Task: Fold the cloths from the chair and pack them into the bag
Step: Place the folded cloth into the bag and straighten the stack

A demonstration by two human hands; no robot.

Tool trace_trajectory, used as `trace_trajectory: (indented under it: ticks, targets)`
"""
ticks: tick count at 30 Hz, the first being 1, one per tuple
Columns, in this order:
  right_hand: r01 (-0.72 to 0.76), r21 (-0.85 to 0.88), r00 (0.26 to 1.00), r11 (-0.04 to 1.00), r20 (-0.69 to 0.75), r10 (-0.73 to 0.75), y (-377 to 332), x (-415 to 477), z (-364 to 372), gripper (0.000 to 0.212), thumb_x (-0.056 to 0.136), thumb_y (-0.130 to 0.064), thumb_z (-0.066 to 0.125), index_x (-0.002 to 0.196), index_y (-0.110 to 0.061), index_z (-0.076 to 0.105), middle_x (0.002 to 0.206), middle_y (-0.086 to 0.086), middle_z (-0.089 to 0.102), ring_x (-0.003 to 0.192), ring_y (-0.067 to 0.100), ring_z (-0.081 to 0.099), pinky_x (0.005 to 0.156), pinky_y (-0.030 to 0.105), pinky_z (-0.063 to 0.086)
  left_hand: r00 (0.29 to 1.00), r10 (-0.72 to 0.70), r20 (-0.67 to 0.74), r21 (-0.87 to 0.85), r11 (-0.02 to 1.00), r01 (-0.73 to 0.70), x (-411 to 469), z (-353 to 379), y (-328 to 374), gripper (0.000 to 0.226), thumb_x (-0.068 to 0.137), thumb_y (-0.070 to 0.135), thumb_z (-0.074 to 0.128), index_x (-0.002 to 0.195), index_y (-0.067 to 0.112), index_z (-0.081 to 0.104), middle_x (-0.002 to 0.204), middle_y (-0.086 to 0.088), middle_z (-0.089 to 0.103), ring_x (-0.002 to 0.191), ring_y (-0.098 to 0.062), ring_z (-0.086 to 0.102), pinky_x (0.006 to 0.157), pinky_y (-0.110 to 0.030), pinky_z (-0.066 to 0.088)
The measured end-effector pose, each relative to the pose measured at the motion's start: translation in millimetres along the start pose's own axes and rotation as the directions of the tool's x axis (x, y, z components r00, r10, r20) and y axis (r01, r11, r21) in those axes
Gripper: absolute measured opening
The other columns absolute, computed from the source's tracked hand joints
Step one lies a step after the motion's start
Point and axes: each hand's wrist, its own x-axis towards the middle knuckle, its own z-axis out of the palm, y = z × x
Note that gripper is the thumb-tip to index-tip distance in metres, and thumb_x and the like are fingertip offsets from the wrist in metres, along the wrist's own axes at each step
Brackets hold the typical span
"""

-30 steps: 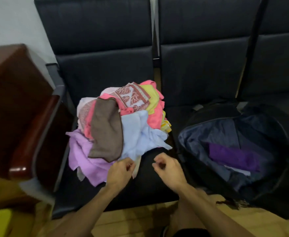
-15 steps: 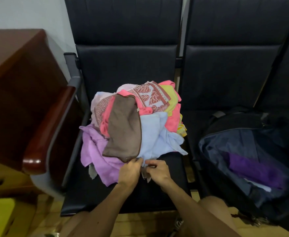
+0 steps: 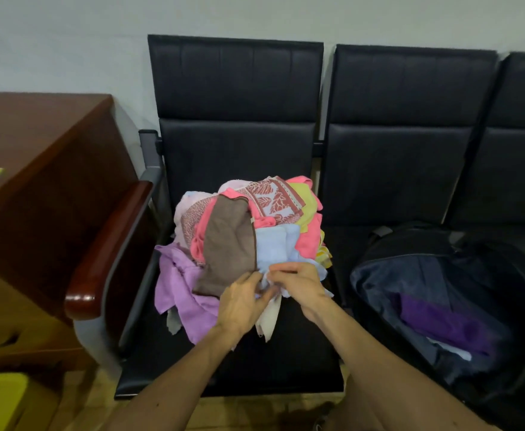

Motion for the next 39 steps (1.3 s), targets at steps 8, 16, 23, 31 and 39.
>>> trace_trajectory:
  ticks: [8,16,23,31,39]
  targets:
    - [0.357,0.040,0.933,0.933,-0.057,-0.355,-142.3,-44.4,-33.3,0.011,0.079,0.006,0.072,0.079,-0.005,0.075,0.077,0.010,0.073,0.075,0.017,0.070,0.068,0.025,0.056,0.949,0.144,-0.279,-0.154,0.969,-0.192,44.2,-104.7,94.7,0.029,0.093,0.038,0.064,0.073,0.020,0.052,0.069,0.006,0.052,0.062,-0.008,0.047,0.057,-0.024,0.036]
    - [0.601,0.061,0.798,0.797,-0.108,-0.594,-254.8,-109.9,-55.8,0.013,0.083,-0.006,0.075,0.094,-0.013,0.075,0.092,0.006,0.075,0.081,0.013,0.073,0.068,0.021,0.056,0.881,0.346,-0.323,-0.236,0.872,-0.429,55.0,-207.8,194.6,0.012,0.094,0.024,0.064,0.088,0.013,0.064,0.072,0.009,0.060,0.066,0.001,0.057,0.059,-0.012,0.044]
    - [0.744,0.010,0.665,0.668,-0.112,-0.738,-309.9,-176.0,-51.5,0.013,0.082,-0.009,0.077,0.088,-0.021,0.075,0.096,0.003,0.075,0.094,0.018,0.072,0.084,0.035,0.060,0.890,0.311,-0.334,-0.466,0.766,-0.443,25.9,-257.9,247.3,0.010,0.097,0.024,0.060,0.091,0.032,0.062,0.089,0.009,0.069,0.085,-0.009,0.068,0.073,-0.024,0.057]
    - [0.714,-0.331,0.615,0.617,-0.127,-0.778,-208.9,-198.8,-55.9,0.078,0.073,-0.028,0.085,0.134,-0.025,0.037,0.121,-0.006,0.051,0.106,0.007,0.055,0.086,0.022,0.052,0.936,0.198,-0.291,-0.611,0.714,-0.341,-2.9,-289.2,247.9,0.019,0.100,0.016,0.054,0.090,0.022,0.070,0.091,0.001,0.070,0.081,-0.005,0.064,0.071,-0.017,0.053]
    - [0.513,-0.307,0.858,0.802,0.148,-0.492,-134.3,-180.8,-64.4,0.017,0.089,-0.017,0.071,0.105,-0.011,0.068,0.099,0.000,0.076,0.090,0.015,0.073,0.084,0.039,0.060,0.960,0.140,-0.244,-0.578,0.773,-0.259,-24.3,-289.6,230.3,0.021,0.102,0.020,0.051,0.093,0.024,0.069,0.095,0.004,0.068,0.087,-0.007,0.063,0.064,-0.012,0.048]
